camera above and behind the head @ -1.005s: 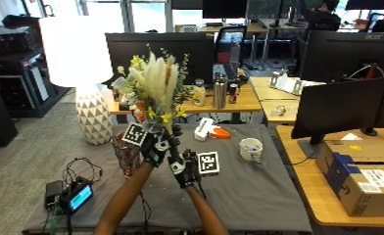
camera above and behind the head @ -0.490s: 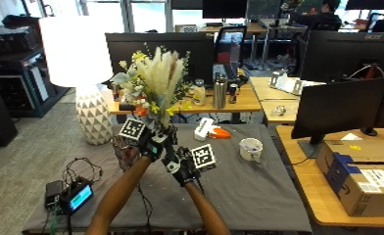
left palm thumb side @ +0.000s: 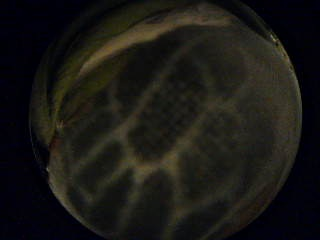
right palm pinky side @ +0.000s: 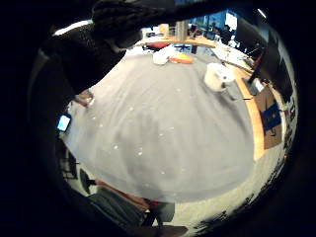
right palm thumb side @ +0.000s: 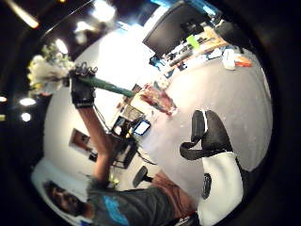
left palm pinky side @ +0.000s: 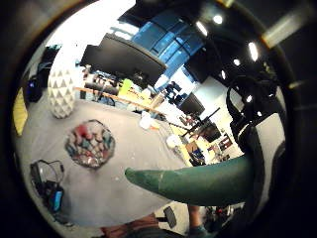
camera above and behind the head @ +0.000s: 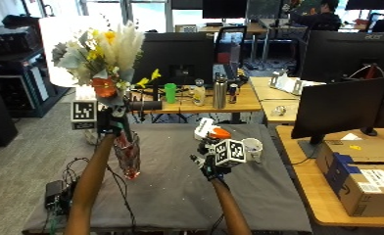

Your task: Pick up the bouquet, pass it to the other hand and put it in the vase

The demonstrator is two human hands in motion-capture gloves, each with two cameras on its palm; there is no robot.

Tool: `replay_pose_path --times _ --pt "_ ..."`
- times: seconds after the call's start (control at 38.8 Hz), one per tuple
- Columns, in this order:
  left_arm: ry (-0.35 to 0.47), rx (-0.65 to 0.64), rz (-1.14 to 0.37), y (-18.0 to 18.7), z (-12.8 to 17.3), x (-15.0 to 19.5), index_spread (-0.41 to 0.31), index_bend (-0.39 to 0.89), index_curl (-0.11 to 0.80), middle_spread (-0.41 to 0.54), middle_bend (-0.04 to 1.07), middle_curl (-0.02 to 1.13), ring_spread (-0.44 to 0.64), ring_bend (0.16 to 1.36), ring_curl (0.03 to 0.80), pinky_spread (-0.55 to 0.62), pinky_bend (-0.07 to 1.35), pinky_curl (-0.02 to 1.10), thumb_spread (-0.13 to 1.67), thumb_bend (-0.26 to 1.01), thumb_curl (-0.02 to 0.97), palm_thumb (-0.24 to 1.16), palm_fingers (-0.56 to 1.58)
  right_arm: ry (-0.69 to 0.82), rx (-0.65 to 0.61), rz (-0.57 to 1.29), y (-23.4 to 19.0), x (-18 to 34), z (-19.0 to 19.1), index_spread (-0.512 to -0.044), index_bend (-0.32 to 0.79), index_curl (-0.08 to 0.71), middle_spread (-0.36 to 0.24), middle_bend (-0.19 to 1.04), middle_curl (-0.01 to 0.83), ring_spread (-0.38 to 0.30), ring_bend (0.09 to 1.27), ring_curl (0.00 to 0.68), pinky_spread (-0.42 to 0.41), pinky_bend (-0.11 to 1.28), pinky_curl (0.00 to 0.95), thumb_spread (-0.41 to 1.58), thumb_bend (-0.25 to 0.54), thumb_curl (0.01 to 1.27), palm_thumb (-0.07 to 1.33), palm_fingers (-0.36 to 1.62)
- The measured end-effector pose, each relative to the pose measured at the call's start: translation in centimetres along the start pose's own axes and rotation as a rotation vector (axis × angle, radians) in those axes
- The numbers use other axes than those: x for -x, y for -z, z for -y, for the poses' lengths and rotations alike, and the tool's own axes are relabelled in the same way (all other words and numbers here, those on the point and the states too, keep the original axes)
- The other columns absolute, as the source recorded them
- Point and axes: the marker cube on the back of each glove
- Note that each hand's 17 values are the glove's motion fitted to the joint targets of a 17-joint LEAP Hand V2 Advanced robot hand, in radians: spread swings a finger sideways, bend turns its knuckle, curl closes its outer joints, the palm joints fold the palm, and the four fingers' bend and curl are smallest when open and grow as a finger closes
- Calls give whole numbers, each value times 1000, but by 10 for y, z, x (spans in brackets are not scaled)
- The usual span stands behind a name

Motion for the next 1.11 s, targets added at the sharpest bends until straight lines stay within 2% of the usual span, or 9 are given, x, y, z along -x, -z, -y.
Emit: replay_pose_path --times 0.1,0.34,0.52,0.67,0.77,0.9,0.95,1.08,1.11 --pt "129 -46 47 30 17 24 -312 204 482 -365 626 593 -372 832 475 -435 630 453 1125 -21 260 459 1348 -3 -28 -56 16 -7 1 -294 161 491 -15 261 433 110 302 325 258 591 403 942 -33 632 907 472" --pt "189 -102 57 73 41 73 -312 198 514 -366 629 604 -367 842 482 -424 634 459 1134 -22 248 442 1329 -13 -89 -163 44 -23 0 -314 133 434 20 214 412 171 240 302 324 584 384 1010 -33 594 821 435" --pt "263 -99 19 63 47 122 -313 198 535 -367 632 610 -367 849 485 -415 618 460 1129 -19 244 439 1316 -44 -91 -163 50 -33 0 -323 129 393 37 200 406 194 222 301 346 583 376 1037 -25 574 799 414" --pt "335 0 41 37 37 156 -313 190 547 -368 634 614 -365 848 485 -401 607 461 1125 -19 242 441 1306 -44 -94 -163 50 -32 2 -329 132 368 42 188 399 204 220 302 356 581 371 1051 -21 559 796 405" --pt "355 102 66 27 29 181 -308 199 556 -350 614 613 -358 819 479 -372 519 441 1111 -28 237 420 1196 -33 -101 -162 50 -30 3 -330 138 356 44 184 393 208 220 304 359 579 370 1060 -19 552 801 404" --pt "403 229 199 27 5 203 -206 41 490 -287 478 594 -316 794 487 -234 461 445 1085 -23 239 413 768 -29 -107 -166 54 -26 2 -330 142 347 45 181 387 211 220 307 361 574 367 1062 -18 544 808 402" --pt "432 276 254 31 -5 211 -157 63 477 -247 430 599 -290 780 500 -158 461 458 1069 -23 243 416 628 -30 -109 -165 55 -24 2 -329 143 343 48 181 384 212 219 308 360 572 367 1062 -19 541 810 399" --pt "542 455 435 51 -32 214 -89 135 447 -162 293 527 -186 666 442 7 435 430 1017 -16 257 449 512 -26 -113 -162 55 -22 1 -328 152 340 53 175 376 209 220 312 365 558 362 1063 -20 534 813 390" --pt "555 483 489 59 -37 215 -86 195 459 -128 220 499 -143 636 427 54 427 422 1005 -18 260 452 475 -26 -115 -163 55 -21 1 -330 148 338 54 172 373 209 222 313 365 559 363 1063 -20 532 813 386"
